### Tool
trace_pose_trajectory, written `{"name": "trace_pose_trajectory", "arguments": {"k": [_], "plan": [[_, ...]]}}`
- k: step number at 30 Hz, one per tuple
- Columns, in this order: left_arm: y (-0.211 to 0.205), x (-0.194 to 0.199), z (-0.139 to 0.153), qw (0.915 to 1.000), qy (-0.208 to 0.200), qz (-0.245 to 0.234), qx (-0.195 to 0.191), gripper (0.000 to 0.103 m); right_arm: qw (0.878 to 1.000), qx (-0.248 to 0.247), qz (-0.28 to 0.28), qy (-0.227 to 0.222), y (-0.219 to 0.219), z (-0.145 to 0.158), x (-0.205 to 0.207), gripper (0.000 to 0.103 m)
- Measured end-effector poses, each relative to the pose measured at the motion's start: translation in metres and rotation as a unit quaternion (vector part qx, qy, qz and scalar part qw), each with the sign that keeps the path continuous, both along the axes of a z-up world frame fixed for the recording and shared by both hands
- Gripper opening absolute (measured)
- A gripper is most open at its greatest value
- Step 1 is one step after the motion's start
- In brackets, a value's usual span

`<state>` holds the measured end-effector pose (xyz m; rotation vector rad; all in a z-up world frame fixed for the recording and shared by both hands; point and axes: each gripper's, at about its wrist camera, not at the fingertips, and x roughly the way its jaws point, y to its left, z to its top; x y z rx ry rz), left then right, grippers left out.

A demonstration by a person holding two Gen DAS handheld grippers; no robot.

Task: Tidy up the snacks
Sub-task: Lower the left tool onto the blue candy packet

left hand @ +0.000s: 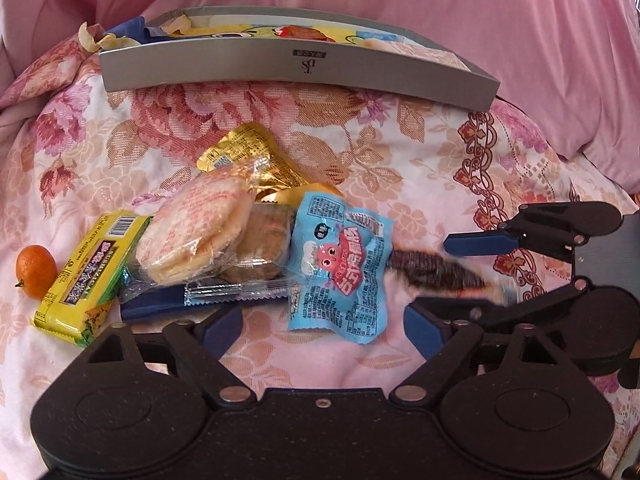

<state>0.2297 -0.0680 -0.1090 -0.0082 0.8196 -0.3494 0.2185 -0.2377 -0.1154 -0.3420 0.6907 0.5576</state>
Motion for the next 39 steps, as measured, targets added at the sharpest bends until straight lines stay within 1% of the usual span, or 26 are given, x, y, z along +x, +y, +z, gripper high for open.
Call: {"name": "trace_pose_trajectory", "arguments": {"k": [5, 7, 11, 13, 17, 20, 21, 22, 23, 29, 31, 35, 39], "plan": [[-0.002, -0.004, 0.003, 0.9999, -0.012, -0.003, 0.012, 0.087, 1.000, -0.013, -0.010, 0.002, -0.004, 0.003, -0.001, 0.053], [-0.004, -0.005, 0.003, 0.9997, -0.016, -0.009, 0.015, 0.087, 1.000, -0.019, -0.020, 0.011, -0.009, 0.005, -0.001, 0.051], [-0.013, -0.009, 0.001, 0.9987, -0.024, -0.028, 0.036, 0.086, 0.997, -0.009, -0.064, 0.039, -0.030, 0.009, 0.001, 0.051], [-0.019, -0.011, -0.001, 0.9974, -0.034, -0.039, 0.052, 0.084, 0.996, -0.012, -0.076, 0.039, -0.036, 0.010, 0.001, 0.052], [-0.032, -0.008, -0.003, 0.9942, -0.055, -0.048, 0.079, 0.084, 0.996, -0.019, -0.077, 0.039, -0.039, 0.010, 0.002, 0.052], [-0.036, 0.001, -0.004, 0.9935, -0.064, -0.044, 0.084, 0.083, 0.996, -0.019, -0.074, 0.039, -0.041, 0.010, 0.003, 0.053], [-0.038, 0.004, -0.004, 0.9930, -0.065, -0.044, 0.088, 0.080, 0.996, -0.019, -0.076, 0.039, -0.039, 0.010, 0.003, 0.053], [-0.039, 0.009, -0.005, 0.9923, -0.065, -0.044, 0.096, 0.077, 0.996, -0.019, -0.075, 0.039, -0.040, 0.010, 0.003, 0.053], [-0.039, 0.012, -0.006, 0.9917, -0.065, -0.043, 0.102, 0.076, 0.996, -0.019, -0.075, 0.039, -0.040, 0.010, 0.002, 0.053], [-0.040, 0.020, -0.007, 0.9899, -0.064, -0.061, 0.111, 0.073, 0.996, -0.018, -0.075, 0.036, -0.039, 0.010, 0.001, 0.054], [-0.042, 0.018, -0.008, 0.9890, -0.067, -0.069, 0.113, 0.065, 0.996, -0.017, -0.076, 0.034, -0.038, 0.010, 0.001, 0.054], [-0.046, 0.012, -0.006, 0.9884, -0.064, -0.074, 0.116, 0.063, 0.996, -0.015, -0.079, 0.031, -0.038, 0.009, 0.001, 0.055], [-0.046, 0.003, -0.004, 0.9898, -0.048, -0.073, 0.113, 0.063, 0.996, -0.014, -0.081, 0.033, -0.038, 0.009, 0.002, 0.054]]}}
